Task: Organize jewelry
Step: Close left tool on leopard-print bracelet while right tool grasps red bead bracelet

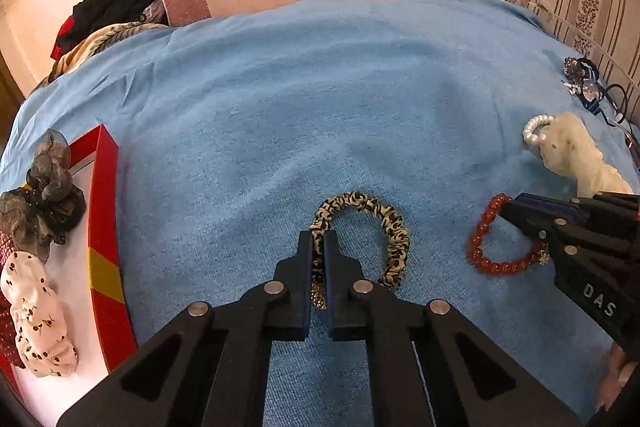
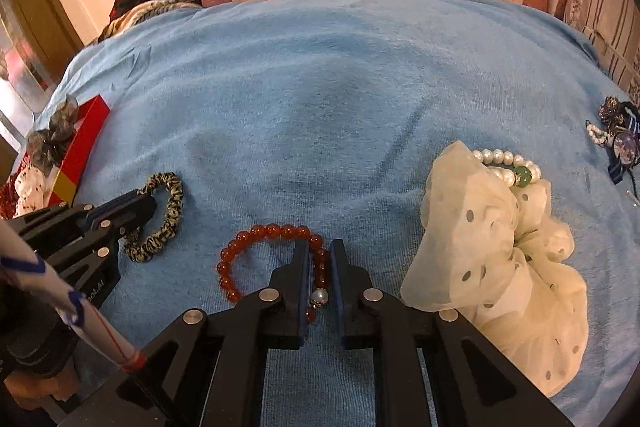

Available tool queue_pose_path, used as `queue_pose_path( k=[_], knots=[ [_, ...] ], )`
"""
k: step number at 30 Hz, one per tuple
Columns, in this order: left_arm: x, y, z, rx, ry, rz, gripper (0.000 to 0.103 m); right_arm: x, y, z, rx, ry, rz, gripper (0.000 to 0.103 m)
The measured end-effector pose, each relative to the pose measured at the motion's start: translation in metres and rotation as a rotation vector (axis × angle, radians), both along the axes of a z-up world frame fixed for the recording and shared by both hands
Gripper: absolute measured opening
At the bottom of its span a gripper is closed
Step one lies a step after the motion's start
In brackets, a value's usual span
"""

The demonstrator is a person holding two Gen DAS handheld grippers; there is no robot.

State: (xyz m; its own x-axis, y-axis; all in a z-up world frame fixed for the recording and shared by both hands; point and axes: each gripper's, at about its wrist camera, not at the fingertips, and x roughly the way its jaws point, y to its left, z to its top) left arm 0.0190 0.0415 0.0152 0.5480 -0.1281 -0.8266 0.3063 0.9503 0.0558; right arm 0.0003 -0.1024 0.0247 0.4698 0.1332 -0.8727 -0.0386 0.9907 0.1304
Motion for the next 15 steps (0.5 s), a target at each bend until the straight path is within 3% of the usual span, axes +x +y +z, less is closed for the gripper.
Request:
queue_pose_path(
  k=[6, 12, 15],
  knots=[
    [0.001, -0.006, -0.003, 0.043, -0.009, -0.025, 0.006, -0.001, 0.000, -0.001, -0.020, 0.014, 0.043, 0.013],
    [0.002, -0.006, -0.004, 0.032, -0.013, -0.016, 0.006, 0.002, 0.008, -0.005, -0.076, 0.000, 0.083, 0.014],
    [0.002, -0.005, -0.002, 0.018, -0.022, -0.006, 0.005, 0.003, 0.020, -0.006, -0.157, -0.021, 0.116, 0.010]
  ],
)
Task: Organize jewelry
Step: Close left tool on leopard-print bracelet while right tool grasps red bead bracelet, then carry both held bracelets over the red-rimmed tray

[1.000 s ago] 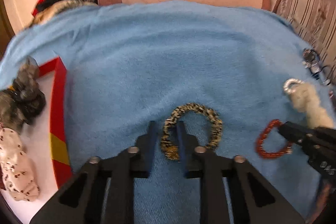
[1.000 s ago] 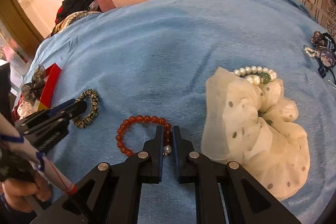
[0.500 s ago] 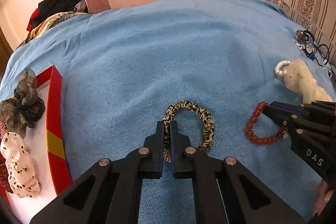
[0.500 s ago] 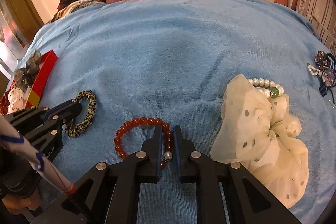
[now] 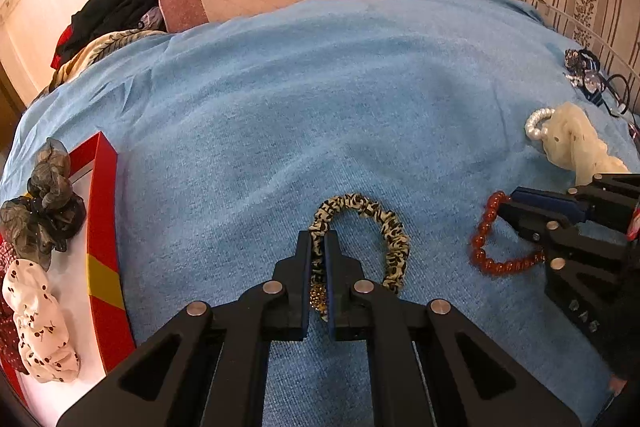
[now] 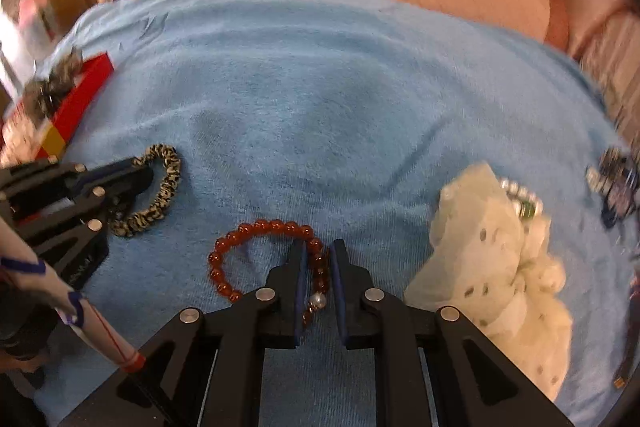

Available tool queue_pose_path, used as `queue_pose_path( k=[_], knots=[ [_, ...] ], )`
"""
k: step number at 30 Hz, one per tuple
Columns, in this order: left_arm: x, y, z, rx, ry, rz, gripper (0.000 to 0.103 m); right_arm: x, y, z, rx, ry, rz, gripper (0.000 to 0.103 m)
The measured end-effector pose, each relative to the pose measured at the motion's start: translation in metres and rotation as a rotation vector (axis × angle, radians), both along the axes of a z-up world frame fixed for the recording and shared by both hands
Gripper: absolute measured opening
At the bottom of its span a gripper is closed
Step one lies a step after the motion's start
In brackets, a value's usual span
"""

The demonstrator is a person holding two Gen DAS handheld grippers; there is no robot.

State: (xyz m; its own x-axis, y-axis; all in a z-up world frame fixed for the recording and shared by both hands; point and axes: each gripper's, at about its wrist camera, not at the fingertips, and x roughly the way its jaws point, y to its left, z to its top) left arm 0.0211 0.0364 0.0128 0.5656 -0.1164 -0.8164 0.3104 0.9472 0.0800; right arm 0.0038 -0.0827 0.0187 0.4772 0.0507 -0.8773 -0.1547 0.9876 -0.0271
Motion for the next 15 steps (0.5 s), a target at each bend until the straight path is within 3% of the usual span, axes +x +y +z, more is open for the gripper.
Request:
queue_pose_path(
  k=[2, 7, 15],
  knots=[
    [0.000, 0.003, 0.001, -0.020, -0.003, 0.006, 0.004, 0.000, 0.001, 0.002, -0.001, -0.020, -0.017, 0.008],
    [-0.001, 0.013, 0.013, -0.079, -0.029, 0.031, 0.004, -0.005, -0.017, 0.022, 0.122, -0.094, -0.080, 0.008],
    [-0.008, 0.027, 0.044, -0.176, -0.114, 0.045, 0.004, -0.025, -0.019, 0.065, 0.239, -0.312, -0.065, 0.008]
  ],
)
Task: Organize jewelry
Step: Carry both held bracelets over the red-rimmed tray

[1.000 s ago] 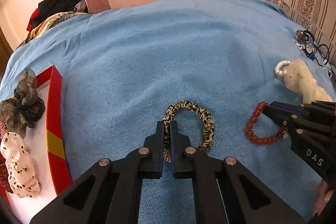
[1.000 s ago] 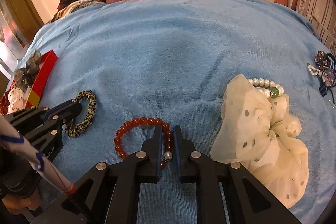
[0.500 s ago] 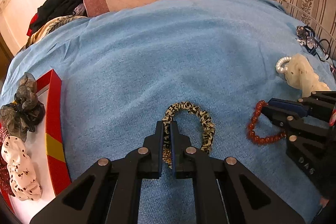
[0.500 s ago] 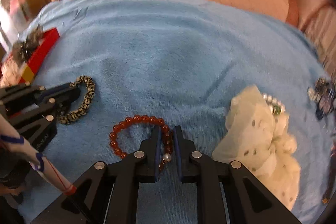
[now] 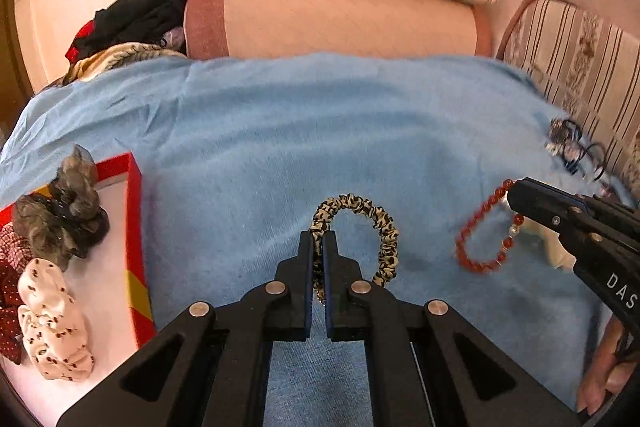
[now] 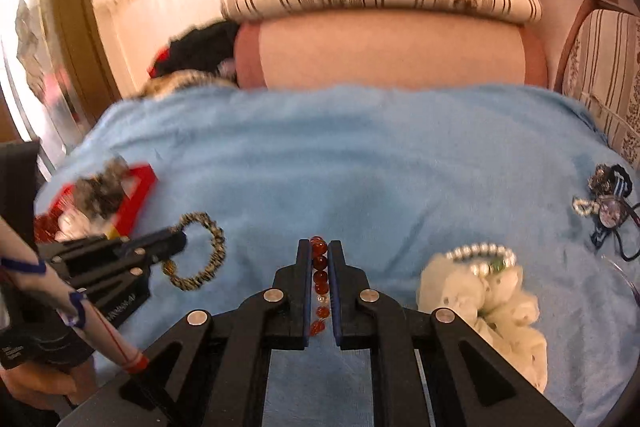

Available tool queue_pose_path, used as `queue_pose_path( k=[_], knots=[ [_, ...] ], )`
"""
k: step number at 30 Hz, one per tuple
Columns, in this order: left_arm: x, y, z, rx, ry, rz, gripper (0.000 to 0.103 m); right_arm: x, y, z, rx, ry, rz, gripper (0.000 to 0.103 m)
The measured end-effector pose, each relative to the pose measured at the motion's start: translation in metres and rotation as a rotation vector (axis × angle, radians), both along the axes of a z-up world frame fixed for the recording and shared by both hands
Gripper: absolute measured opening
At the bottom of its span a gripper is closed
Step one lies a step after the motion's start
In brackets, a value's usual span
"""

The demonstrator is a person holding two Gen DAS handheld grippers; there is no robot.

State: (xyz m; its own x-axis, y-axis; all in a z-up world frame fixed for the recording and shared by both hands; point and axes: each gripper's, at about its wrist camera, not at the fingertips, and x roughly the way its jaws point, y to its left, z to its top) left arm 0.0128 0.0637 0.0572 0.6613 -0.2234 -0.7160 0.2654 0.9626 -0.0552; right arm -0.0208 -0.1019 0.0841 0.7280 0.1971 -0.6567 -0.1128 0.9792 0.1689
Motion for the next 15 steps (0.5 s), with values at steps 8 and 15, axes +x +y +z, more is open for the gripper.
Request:
queue_pose_path(
  k=[8, 15],
  knots=[
    [-0.011, 0.009, 0.018, -0.031, -0.047, 0.004, 0.004, -0.008, 0.001, 0.009, 0.047, -0.031, 0.010, 0.008],
    [-0.016, 0.021, 0.021, -0.034, -0.047, 0.023, 0.004, -0.009, 0.011, 0.006, 0.065, -0.020, 0.040, 0.008]
  ],
)
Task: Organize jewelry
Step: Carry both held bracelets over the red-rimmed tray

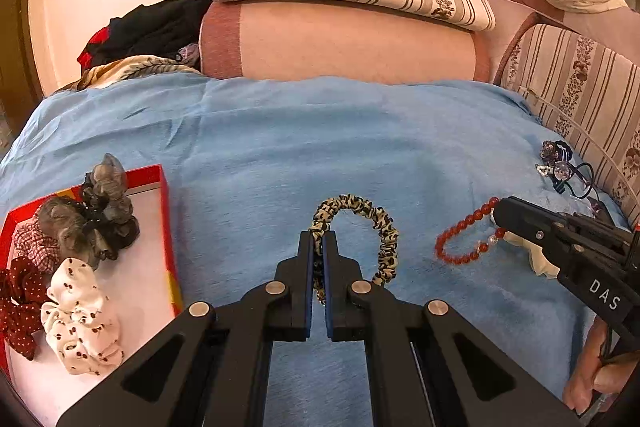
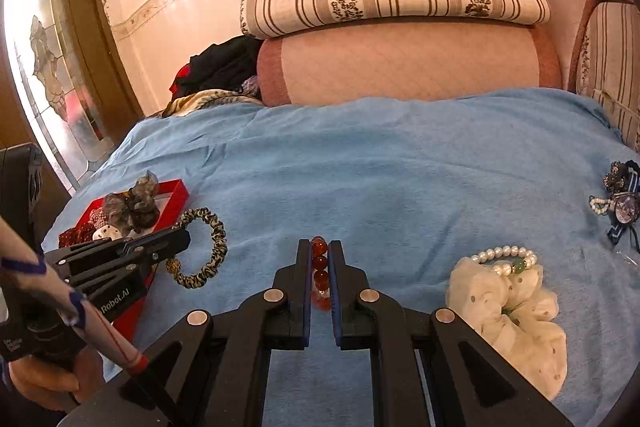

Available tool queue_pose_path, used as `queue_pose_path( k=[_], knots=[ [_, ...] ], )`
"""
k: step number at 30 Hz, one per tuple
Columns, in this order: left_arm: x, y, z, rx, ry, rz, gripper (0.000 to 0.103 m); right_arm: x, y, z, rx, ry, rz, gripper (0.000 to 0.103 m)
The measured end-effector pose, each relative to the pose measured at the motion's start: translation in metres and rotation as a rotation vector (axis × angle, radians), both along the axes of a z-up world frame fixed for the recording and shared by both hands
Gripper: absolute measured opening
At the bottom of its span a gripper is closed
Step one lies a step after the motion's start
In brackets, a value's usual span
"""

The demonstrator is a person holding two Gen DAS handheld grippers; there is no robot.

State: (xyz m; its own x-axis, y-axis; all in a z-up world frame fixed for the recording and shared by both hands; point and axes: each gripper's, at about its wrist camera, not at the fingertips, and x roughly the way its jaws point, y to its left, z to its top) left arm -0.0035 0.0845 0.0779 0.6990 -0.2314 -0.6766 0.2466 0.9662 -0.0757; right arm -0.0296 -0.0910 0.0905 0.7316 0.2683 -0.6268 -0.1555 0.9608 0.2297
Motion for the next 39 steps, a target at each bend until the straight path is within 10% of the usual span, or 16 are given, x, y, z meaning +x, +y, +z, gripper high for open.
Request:
queue_pose_path(
  k=[39],
  knots=[
    [0.001, 0.039, 0.024, -0.040, -0.042, 0.056, 0.004, -0.010, 0.066, 0.022, 0.001, -0.003, 0.070, 0.008]
  ],
)
